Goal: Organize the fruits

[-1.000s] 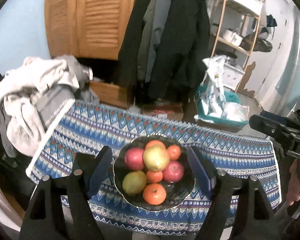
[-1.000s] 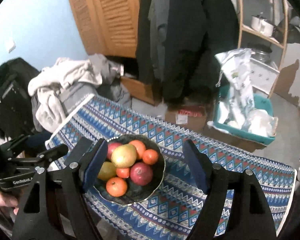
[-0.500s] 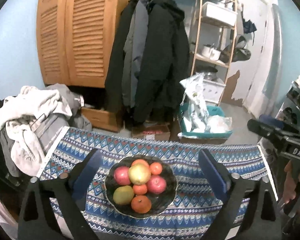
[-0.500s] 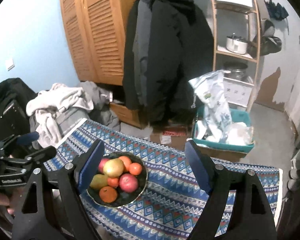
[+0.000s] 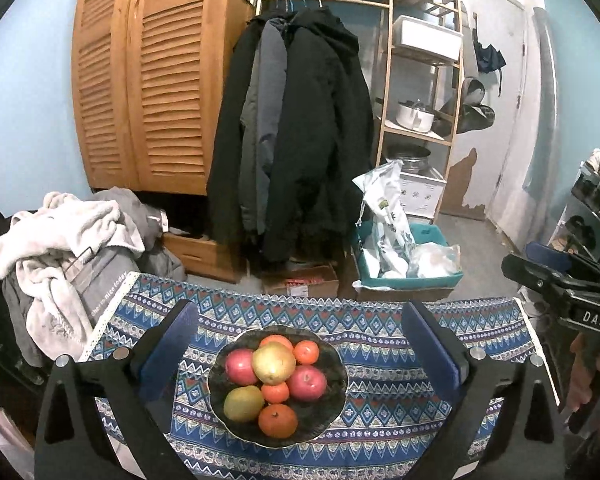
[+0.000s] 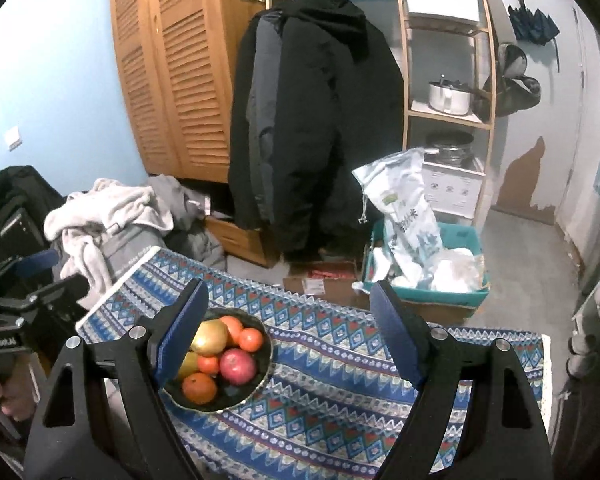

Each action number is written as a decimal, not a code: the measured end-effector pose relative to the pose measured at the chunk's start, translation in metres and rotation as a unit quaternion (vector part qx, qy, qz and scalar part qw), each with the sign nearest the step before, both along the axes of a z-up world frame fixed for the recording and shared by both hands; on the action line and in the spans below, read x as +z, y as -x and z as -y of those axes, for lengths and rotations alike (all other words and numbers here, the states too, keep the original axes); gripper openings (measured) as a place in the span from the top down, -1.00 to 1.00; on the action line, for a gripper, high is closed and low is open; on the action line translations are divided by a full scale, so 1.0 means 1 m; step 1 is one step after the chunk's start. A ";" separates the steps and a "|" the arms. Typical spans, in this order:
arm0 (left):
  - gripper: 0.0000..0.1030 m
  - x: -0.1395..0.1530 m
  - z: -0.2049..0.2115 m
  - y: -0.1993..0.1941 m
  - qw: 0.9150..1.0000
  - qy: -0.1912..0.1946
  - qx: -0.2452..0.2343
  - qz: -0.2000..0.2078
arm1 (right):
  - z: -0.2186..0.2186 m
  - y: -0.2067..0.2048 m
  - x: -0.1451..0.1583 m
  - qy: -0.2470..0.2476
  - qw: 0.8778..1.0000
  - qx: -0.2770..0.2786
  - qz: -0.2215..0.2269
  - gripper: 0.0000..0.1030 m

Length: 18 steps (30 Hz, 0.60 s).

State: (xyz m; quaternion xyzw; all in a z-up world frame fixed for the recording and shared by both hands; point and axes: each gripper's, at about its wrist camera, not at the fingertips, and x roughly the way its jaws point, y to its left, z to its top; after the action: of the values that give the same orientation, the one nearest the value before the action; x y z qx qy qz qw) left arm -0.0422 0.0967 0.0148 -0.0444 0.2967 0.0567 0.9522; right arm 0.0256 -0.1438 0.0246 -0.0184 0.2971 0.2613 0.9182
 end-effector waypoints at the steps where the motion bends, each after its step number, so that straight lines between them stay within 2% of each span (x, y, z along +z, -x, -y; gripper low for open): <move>1: -0.99 -0.001 0.000 -0.001 1.000 -0.001 0.002 -0.003 | 0.000 -0.001 -0.001 0.001 1.000 0.000 -0.001 -0.59; 5: -0.99 -0.003 0.004 -0.003 1.000 -0.013 0.004 -0.010 | 0.000 -0.001 -0.004 0.006 1.000 0.002 -0.006 -0.59; 18: -0.99 -0.005 0.006 -0.003 1.000 -0.009 -0.004 -0.013 | -0.002 -0.003 -0.007 0.010 1.000 0.004 -0.011 -0.59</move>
State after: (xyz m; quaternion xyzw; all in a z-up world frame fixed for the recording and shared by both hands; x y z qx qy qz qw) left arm -0.0396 0.0903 0.0102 -0.0340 0.3084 0.0564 0.9490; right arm 0.0282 -0.1418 0.0179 -0.0261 0.3098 0.2622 0.9136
